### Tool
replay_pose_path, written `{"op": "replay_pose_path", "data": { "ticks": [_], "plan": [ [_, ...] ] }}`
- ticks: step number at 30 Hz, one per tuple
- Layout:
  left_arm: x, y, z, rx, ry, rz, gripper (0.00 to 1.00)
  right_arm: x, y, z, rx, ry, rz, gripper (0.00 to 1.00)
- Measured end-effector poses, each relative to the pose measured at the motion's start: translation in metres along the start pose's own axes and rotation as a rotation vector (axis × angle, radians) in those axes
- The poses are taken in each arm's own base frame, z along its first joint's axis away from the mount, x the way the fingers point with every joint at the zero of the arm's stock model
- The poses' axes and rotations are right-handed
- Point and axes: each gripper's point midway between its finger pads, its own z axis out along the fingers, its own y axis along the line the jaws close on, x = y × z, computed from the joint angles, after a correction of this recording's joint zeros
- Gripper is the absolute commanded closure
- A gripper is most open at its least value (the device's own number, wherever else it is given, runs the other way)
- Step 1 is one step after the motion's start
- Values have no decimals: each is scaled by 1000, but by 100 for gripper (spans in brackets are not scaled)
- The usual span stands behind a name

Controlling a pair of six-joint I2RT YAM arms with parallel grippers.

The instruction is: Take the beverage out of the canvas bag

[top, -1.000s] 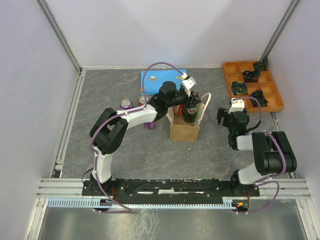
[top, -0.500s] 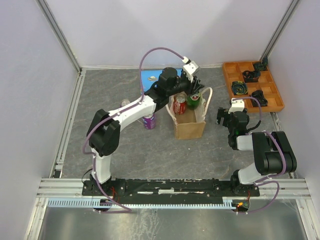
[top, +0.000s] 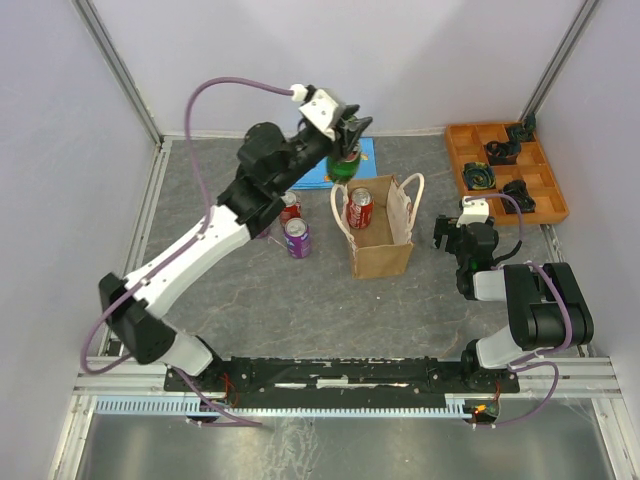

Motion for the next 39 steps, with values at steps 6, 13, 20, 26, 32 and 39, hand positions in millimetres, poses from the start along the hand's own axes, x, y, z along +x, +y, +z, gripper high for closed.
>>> {"op": "replay_pose_path", "data": {
  "ticks": [6,13,20,26,32,39],
  "plan": [
    [-35,29,-50,-159,12,84,97,0,0,0,0,0,0,1],
    [-13,56,-116,-352,149,138,97,0,0,0,0,0,0,1],
    [51,67,-182,-491,299,144,97,0,0,0,0,0,0,1],
    [91,83,-232,-639,338,91,97,0,0,0,0,0,0,1],
    [111,96,-262,-759,278,-7,97,0,0,0,0,0,0,1],
    [140,98,-268,-785,265,-77,97,0,0,0,0,0,0,1]
  ]
}}
